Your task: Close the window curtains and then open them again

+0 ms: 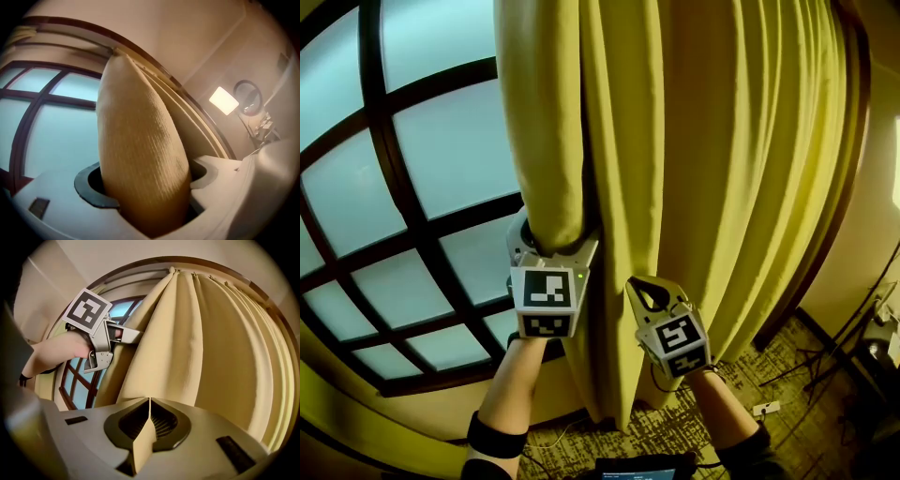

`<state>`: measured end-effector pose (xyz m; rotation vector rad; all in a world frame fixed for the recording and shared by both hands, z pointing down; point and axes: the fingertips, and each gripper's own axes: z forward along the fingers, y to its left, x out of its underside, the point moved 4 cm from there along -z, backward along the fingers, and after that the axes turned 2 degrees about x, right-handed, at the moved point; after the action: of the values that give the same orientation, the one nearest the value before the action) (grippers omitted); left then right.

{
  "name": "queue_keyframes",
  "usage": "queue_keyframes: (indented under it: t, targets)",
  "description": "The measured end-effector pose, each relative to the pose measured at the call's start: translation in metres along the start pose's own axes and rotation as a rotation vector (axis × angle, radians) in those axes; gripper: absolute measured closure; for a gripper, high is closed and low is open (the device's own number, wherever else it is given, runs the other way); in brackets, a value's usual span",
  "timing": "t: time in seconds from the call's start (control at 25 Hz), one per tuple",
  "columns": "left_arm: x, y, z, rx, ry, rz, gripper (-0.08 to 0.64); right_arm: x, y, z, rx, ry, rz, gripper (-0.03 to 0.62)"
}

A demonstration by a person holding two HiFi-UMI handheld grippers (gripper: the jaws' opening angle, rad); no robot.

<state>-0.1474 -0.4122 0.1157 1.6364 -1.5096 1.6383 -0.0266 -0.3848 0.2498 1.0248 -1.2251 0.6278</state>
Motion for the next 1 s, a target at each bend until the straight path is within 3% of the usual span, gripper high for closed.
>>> queue_keyframes:
  t: [0.16, 0.32, 0.4, 0.56, 0.76, 0.88, 1.0]
  targets:
    - [-0.005, -0.013, 0.017, 0.039, 0.005, 0.065, 0.161, -0.013, -0.009, 0.004, 0.004, -0.017, 0.007, 0.566]
    - [-0.011, -0.024, 0.024, 0.029, -0.021, 0.119, 0.294, -0.008, -0.012, 0.010, 0.020, -0.014, 0.020, 0.566]
    - [-0.014, -0.030, 0.028, 0.049, -0.030, 0.182, 0.354, -0.005, -0.014, 0.010, 0.026, -0.008, 0.016, 0.566]
    - [-0.020, -0.049, 0.040, 0.112, -0.064, 0.248, 0.424, 0.003, -0.027, 0.011, 0.052, 0.001, 0.016, 0.566]
    - [-0.027, -0.062, 0.043, 0.176, -0.097, 0.277, 0.512, 0.001, -0.031, 0.002, 0.097, 0.007, 0.017, 0.566]
    - [-0.027, -0.066, 0.035, 0.214, -0.111, 0.295, 0.529, -0.001, -0.025, -0.005, 0.117, 0.015, 0.005, 0.566]
    - [-0.019, -0.086, 0.059, 0.262, -0.090, 0.324, 0.529, 0.004, -0.049, -0.010, 0.142, 0.025, 0.004, 0.566]
